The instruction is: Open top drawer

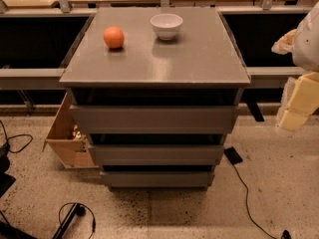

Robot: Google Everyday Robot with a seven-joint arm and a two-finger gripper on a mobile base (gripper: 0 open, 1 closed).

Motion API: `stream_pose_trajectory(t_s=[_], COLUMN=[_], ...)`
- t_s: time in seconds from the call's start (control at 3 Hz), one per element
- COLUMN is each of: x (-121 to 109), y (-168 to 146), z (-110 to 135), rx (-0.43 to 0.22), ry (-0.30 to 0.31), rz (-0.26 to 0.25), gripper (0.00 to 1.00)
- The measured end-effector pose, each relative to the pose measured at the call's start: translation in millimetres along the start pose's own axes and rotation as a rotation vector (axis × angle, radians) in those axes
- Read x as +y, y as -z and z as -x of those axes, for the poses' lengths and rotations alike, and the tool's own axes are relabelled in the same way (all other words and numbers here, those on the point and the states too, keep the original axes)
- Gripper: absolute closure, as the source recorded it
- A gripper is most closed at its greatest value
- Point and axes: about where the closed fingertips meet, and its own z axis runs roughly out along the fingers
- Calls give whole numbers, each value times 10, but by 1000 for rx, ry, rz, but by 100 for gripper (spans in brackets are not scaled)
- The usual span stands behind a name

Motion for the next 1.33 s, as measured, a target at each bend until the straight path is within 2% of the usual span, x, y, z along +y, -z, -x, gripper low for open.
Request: stream_pose_trajectory(t_s=[0.33, 0.67, 1.0, 1.33], x=[0, 7, 53, 49], y=[0, -112, -580, -1195], z=[0, -4, -86, -204], rx=[0, 40, 86, 105], ry=[0, 14, 45, 57], rz=[0, -17, -21, -19], gripper=[0, 0, 0, 0])
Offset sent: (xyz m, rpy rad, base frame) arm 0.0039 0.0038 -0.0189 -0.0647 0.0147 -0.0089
